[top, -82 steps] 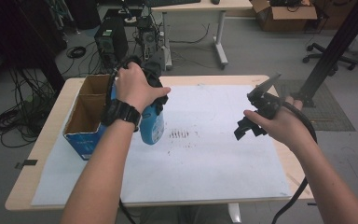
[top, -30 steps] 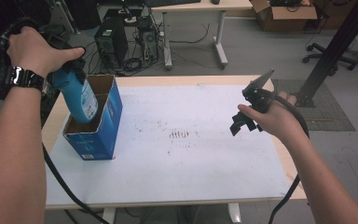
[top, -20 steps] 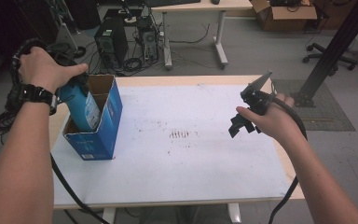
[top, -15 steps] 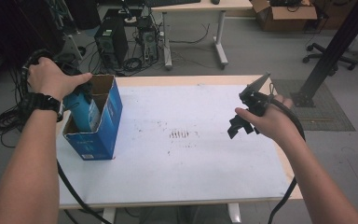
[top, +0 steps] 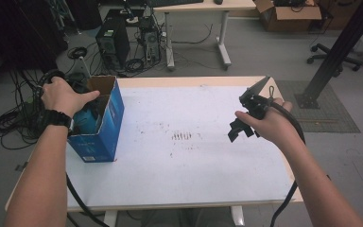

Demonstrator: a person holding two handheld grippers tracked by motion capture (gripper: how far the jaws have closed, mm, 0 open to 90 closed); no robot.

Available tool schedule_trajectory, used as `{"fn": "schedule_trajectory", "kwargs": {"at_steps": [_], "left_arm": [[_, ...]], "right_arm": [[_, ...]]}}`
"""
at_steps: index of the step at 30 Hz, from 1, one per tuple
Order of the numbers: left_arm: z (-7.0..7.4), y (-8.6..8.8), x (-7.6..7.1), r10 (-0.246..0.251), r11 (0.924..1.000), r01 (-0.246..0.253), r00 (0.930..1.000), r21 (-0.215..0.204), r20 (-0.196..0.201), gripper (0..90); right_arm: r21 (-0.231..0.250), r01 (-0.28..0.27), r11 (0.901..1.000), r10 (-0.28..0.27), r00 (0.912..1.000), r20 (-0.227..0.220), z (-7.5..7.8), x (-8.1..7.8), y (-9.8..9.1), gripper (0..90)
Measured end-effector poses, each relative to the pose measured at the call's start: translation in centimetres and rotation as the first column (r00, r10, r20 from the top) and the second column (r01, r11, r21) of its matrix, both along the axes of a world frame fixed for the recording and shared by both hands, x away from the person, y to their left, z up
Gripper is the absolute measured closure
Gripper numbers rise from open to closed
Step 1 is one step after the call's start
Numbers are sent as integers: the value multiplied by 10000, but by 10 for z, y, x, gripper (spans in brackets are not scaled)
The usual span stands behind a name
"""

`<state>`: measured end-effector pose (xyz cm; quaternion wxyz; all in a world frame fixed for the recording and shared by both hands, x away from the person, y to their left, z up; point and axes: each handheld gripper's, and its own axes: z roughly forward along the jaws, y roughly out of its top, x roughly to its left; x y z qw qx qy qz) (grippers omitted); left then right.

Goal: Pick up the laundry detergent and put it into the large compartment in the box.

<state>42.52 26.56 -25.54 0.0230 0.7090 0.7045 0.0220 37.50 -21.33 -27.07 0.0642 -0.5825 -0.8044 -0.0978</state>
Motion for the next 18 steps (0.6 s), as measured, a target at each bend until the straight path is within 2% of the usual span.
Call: {"fn": "schedule_trajectory", "kwargs": {"at_steps": [5, 18], "left_arm": [[-11, 2, 0, 19, 10000, -18, 9999, 73, -109, 373], [-28, 1, 2, -57, 9999, 54, 9996, -108, -289, 373]], "right_arm": [[-38, 40, 10000, -40, 10000, -30, -2, 0, -2, 38], [-26, 13, 10000, -13, 10000, -69, -5, 1, 0, 38]]}}
